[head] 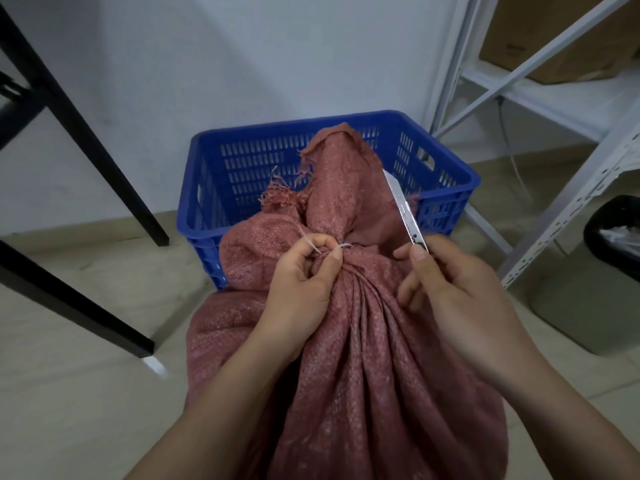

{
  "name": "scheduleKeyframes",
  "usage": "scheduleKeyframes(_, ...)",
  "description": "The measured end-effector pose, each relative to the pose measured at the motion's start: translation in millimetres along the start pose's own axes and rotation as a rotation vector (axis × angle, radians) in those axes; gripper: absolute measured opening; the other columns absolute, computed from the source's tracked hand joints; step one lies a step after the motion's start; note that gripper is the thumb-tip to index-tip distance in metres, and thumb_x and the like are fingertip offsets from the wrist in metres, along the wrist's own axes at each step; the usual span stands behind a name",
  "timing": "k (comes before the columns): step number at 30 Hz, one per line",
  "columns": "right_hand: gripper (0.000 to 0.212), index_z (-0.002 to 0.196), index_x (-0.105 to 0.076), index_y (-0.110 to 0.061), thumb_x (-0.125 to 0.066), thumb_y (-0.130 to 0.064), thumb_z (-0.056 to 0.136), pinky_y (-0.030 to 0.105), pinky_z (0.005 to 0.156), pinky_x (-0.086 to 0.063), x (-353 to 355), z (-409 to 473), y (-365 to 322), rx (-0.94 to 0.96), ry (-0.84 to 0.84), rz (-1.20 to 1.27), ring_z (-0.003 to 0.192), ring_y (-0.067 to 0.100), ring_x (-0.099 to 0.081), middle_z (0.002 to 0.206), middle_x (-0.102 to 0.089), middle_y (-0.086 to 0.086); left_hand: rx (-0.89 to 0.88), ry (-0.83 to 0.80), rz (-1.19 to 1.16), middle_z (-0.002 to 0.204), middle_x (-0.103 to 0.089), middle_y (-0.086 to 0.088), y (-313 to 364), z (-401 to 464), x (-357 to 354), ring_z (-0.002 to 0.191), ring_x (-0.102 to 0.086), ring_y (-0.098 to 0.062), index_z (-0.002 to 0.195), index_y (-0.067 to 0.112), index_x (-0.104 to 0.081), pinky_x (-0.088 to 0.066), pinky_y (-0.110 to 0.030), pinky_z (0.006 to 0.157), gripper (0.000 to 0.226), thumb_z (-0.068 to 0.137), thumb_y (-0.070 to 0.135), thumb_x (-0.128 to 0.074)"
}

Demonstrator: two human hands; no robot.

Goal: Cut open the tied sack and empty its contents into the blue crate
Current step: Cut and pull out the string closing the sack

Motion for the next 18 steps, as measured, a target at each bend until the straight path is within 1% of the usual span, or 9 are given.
scheduleKeyframes(1, 0.021, 0.089, -0.062, -0.028, -0.043, -0.026, 0.097, 0.02, 0.06, -0.042, 0.7, -1.4, -3.0, 0.019, -0.007, -0.012, 0.052, 0.005, -0.058, 0.062, -0.068, -0.004, -0.011, 0.008, 0.001, 0.065, -0.045, 0.0, 0.4, 0.6, 0.1, 0.057, -0.036, -0.008, 0.085, 0.016, -0.059, -0.031, -0.024, 0.056, 0.013, 0.094, 0.007, -0.055)
scheduleKeyframes(3, 0.02, 0.092, -0.062, -0.029, -0.045, -0.022, 0.097, 0.012, 0.059, -0.037, 2.5, -3.9, -9.2, 0.064, -0.011, -0.035, 0.055, 0.002, -0.057, 0.062, -0.067, -0.007, -0.023, 0.01, 0.009, 0.066, -0.047, 0.0, 1.0, 0.7, -0.7, 0.059, -0.039, -0.008, 0.085, 0.014, -0.059, -0.033, -0.025, 0.058, 0.013, 0.093, 0.005, -0.056)
scheduleKeyframes(4, 0.02, 0.094, -0.063, -0.029, -0.045, -0.02, 0.097, 0.01, 0.058, -0.037, 2.6, -4.8, -10.9, 0.079, -0.015, -0.038, 0.056, 0.002, -0.056, 0.062, -0.065, -0.007, -0.022, 0.006, 0.009, 0.067, -0.049, 0.0, 0.9, 0.2, -1.6, 0.061, -0.04, -0.009, 0.086, 0.013, -0.059, -0.034, -0.025, 0.059, 0.012, 0.093, 0.004, -0.056)
scheduleKeyframes(6, 0.021, 0.098, -0.064, -0.026, -0.044, -0.019, 0.097, 0.012, 0.057, -0.036, 1.1, -5.9, -10.7, 0.079, -0.043, -0.022, 0.056, 0.003, -0.052, 0.061, -0.06, -0.007, -0.007, -0.009, 0.002, 0.071, -0.053, -0.001, 0.5, -1.0, -4.0, 0.065, -0.044, -0.012, 0.087, 0.011, -0.06, -0.037, -0.024, 0.062, 0.011, 0.092, 0.002, -0.057)
scheduleKeyframes(8, 0.023, 0.098, -0.063, -0.019, -0.04, -0.024, 0.099, 0.018, 0.055, -0.036, -2.3, -7.2, -7.7, 0.068, -0.075, -0.015, 0.055, 0.005, -0.05, 0.059, -0.054, -0.006, 0.008, -0.024, -0.013, 0.073, -0.057, 0.0, -0.4, -2.0, -6.1, 0.069, -0.048, -0.011, 0.086, 0.012, -0.061, -0.041, -0.023, 0.066, 0.013, 0.092, 0.001, -0.057)
scheduleKeyframes(9, 0.026, 0.098, -0.062, -0.017, -0.038, -0.026, 0.099, 0.018, 0.055, -0.037, -4.3, -8.4, -6.9, 0.075, -0.086, -0.03, 0.055, 0.005, -0.05, 0.058, -0.053, -0.004, 0.009, -0.032, -0.019, 0.073, -0.058, 0.001, -0.4, -2.3, -7.2, 0.07, -0.05, -0.01, 0.085, 0.013, -0.061, -0.042, -0.023, 0.068, 0.014, 0.091, 0.001, -0.057)
scheduleKeyframes(13, 0.022, 0.108, -0.059, -0.025, -0.04, -0.02, 0.099, 0.013, 0.058, -0.041, -15.1, -13.6, -5.1, 0.119, -0.156, -0.109, 0.054, 0.005, -0.058, 0.057, -0.062, -0.002, -0.014, -0.044, -0.012, 0.074, -0.058, 0.002, 0.5, -2.1, -9.4, 0.069, -0.052, -0.008, 0.084, 0.014, -0.06, -0.044, -0.022, 0.068, 0.016, 0.092, 0.001, -0.057)
scheduleKeyframes(15, 0.024, 0.112, -0.057, -0.027, -0.042, -0.016, 0.098, 0.015, 0.059, -0.045, -17.3, -15.0, -3.7, 0.127, -0.174, -0.15, 0.054, 0.005, -0.062, 0.058, -0.065, -0.003, -0.024, -0.047, -0.012, 0.074, -0.058, 0.001, 0.1, -1.6, -9.9, 0.069, -0.051, -0.009, 0.085, 0.014, -0.06, -0.043, -0.024, 0.068, 0.015, 0.092, 0.002, -0.056)
scheduleKeyframes(18, 0.034, 0.12, -0.058, -0.031, -0.046, -0.013, 0.094, 0.02, 0.062, -0.049, -16.0, -17.4, -3.2, 0.143, -0.145, -0.204, 0.056, 0.005, -0.063, 0.062, -0.066, -0.006, -0.041, -0.029, -0.008, 0.074, -0.057, 0.001, 0.0, -0.2, -10.6, 0.068, -0.05, -0.007, 0.084, 0.015, -0.06, -0.042, -0.023, 0.067, 0.016, 0.092, 0.002, -0.056)
Point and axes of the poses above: each hand's wrist, its own z-axis towards the middle knuckle, its own x-axis out of the back of the hand, y = z × x, the point moved 4 cm from there along z, towards the middle knuckle
